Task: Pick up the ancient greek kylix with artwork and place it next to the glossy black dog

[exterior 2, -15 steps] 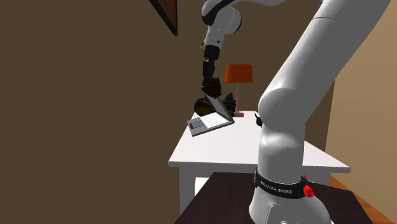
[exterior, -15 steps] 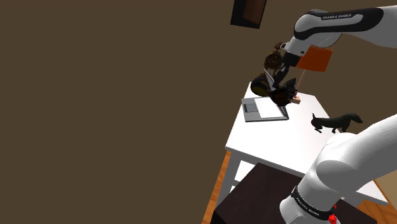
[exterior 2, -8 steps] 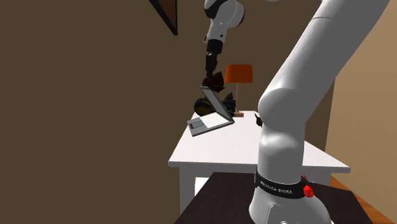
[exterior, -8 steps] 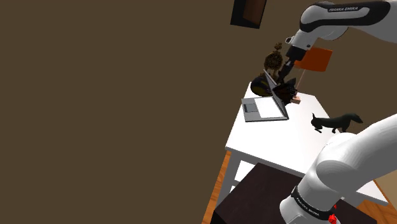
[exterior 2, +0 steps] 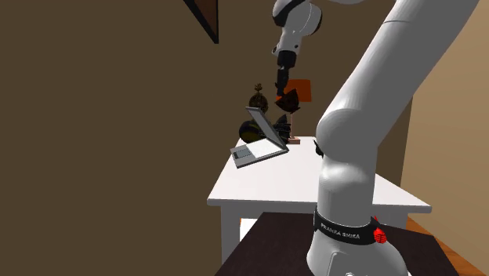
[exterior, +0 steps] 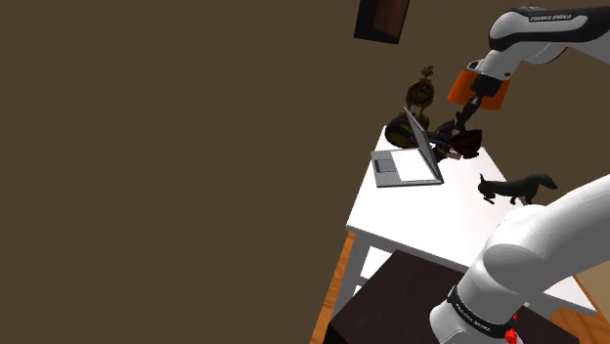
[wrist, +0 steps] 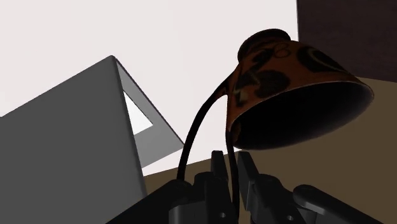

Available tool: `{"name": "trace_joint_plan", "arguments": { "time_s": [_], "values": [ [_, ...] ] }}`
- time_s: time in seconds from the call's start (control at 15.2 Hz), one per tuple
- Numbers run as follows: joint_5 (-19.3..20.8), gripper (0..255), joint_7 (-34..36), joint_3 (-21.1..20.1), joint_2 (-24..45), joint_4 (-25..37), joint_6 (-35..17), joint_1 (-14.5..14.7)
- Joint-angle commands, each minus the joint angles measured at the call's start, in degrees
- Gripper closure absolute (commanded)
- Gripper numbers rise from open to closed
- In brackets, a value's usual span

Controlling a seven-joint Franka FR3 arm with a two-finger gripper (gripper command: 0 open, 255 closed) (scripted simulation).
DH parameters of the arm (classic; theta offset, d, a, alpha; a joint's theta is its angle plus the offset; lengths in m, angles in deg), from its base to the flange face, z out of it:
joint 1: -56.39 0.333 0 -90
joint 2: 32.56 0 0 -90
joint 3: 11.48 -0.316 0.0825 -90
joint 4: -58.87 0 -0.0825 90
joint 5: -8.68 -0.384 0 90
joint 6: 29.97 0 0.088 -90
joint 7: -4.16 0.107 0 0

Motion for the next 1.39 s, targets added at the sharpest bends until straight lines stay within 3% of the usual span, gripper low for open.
{"name": "trace_joint_plan", "arguments": {
  "time_s": [0.0, 0.4, 0.66, 0.79, 0.86, 0.92, 1.06, 1.32],
  "values": [
    [0.3, 255, -3.0, 2.6, 0.8, 1.4, 0.5, -0.3],
    [-0.4, 255, -13.1, 12.4, 5.6, 7.8, 2.6, 0.4],
    [-3.5, 255, -21.5, 22.0, 11.5, 13.4, 4.0, 2.8],
    [-7.2, 255, -27.1, 29.5, 16.7, 16.7, 4.9, 5.3],
    [-10.8, 255, -31.2, 35.2, 21.0, 18.6, 5.6, 7.3],
    [-20.6, 255, -39.9, 42.2, 31.9, 20.8, 7.7, 6.1],
    [-17.4, 255, -37.7, 38.4, 28.4, 18.7, 5.4, 4.8],
    [-15.2, 255, -36.4, 38.1, 26.0, 15.1, 2.0, 6.1]
  ]
}}
